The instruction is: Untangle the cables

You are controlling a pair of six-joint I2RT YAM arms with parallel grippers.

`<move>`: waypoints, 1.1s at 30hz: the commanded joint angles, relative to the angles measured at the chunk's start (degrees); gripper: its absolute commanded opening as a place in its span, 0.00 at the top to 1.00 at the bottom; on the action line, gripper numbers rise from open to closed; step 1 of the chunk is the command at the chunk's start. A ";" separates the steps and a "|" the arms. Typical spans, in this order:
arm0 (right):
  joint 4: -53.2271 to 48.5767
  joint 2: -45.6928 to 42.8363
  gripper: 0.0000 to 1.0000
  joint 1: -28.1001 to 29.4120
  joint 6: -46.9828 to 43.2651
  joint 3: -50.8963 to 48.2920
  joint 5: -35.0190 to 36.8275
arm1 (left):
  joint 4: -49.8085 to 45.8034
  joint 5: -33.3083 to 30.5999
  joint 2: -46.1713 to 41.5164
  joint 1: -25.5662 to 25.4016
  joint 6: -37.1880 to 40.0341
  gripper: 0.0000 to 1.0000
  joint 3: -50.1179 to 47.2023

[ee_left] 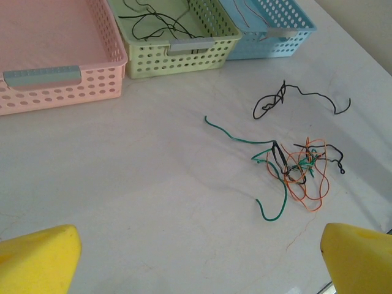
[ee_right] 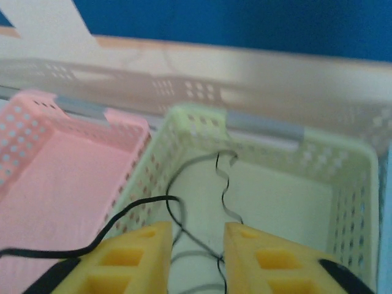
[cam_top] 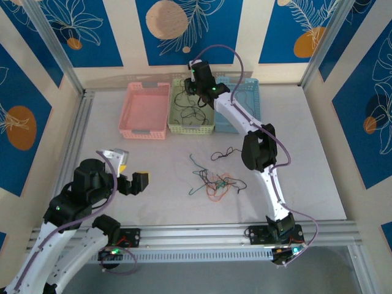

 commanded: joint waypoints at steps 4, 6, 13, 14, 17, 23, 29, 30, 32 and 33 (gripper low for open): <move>-18.14 -2.60 0.60 -1.20 10.46 4.25 3.55 | 1.61 1.65 1.10 0.49 1.21 0.00 -0.76; -18.57 -5.46 0.56 -1.45 11.23 1.25 2.55 | 1.66 1.82 1.30 0.50 1.28 0.00 -0.81; -18.70 -17.06 0.49 -2.39 9.59 -11.52 -5.49 | 1.53 1.87 0.89 0.50 1.27 0.00 -0.81; -16.80 -20.40 0.49 -2.35 9.68 -16.13 -6.12 | 1.53 1.87 0.79 0.49 1.23 0.00 -0.82; -10.36 -32.45 0.49 -2.66 10.60 -33.10 -11.06 | 1.62 2.04 0.95 0.48 1.27 0.00 -0.82; -7.34 -50.14 0.49 -4.77 17.50 -59.39 -13.40 | 1.70 2.29 1.23 0.57 1.19 0.00 -0.82; -5.13 -54.26 0.50 -5.66 25.20 -72.22 -13.55 | 1.75 2.39 1.39 0.57 1.18 0.00 -0.82; -4.95 -53.94 0.50 -5.73 26.73 -73.01 -13.42 | 1.71 2.39 1.39 0.59 1.16 0.00 -0.82; -3.58 -53.05 0.50 -5.61 28.34 -74.16 -13.53 | 1.58 2.33 1.22 0.58 1.10 0.00 -0.73; -2.62 -52.44 0.50 -5.61 29.19 -74.62 -13.50 | 1.53 2.31 1.06 0.57 1.10 0.00 -0.73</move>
